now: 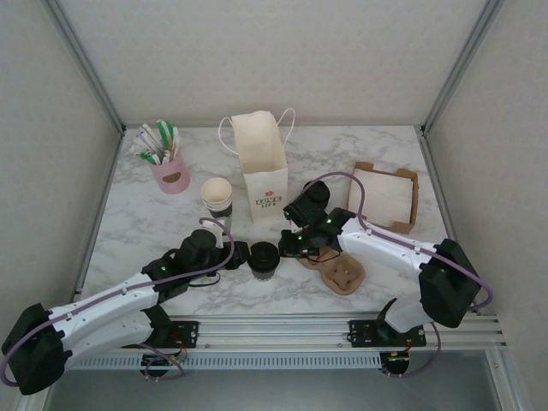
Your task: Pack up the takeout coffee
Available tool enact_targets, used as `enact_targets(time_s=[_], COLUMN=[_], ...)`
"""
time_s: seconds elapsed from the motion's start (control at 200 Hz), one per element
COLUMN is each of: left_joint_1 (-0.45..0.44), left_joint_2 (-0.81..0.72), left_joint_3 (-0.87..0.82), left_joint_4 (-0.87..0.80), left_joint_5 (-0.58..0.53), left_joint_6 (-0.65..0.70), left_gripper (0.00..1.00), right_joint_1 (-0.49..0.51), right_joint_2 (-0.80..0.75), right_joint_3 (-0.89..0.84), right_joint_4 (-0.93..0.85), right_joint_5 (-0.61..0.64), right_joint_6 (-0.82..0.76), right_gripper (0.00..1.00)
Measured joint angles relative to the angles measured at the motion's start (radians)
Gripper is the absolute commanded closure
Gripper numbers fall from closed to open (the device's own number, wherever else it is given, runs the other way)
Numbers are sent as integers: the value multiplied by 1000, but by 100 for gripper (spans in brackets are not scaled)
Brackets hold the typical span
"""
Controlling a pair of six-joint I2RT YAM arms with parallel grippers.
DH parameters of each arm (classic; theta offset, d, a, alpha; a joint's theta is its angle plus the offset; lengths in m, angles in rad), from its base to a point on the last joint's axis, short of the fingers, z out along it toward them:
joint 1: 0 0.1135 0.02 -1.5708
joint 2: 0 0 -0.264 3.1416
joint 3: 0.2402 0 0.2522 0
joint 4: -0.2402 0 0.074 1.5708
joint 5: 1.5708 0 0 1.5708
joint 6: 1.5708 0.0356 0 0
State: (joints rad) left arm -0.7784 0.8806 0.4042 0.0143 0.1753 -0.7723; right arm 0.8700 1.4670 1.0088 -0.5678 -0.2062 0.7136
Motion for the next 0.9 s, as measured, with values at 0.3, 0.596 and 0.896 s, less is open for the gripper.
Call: enact_targets(time_s=[0.3, 0.596, 0.896], left_joint_1=[8, 71, 128], left_joint_2=[-49, -93, -100], left_joint_3=[-1, -47, -71], left_joint_4=[-74, -53, 5], left_joint_5=[-37, 66, 239], left_joint_6=[-7, -32, -65], left_gripper=[74, 66, 61], right_joint_1=[-9, -9, -9], right_joint_2=[18, -93, -169], right_joint_3=[30, 2, -92], right_joint_4=[-2, -23, 26], right_joint_5=[0, 2, -69], right_joint_6=[-15, 0, 20], right_gripper=[86, 69, 70])
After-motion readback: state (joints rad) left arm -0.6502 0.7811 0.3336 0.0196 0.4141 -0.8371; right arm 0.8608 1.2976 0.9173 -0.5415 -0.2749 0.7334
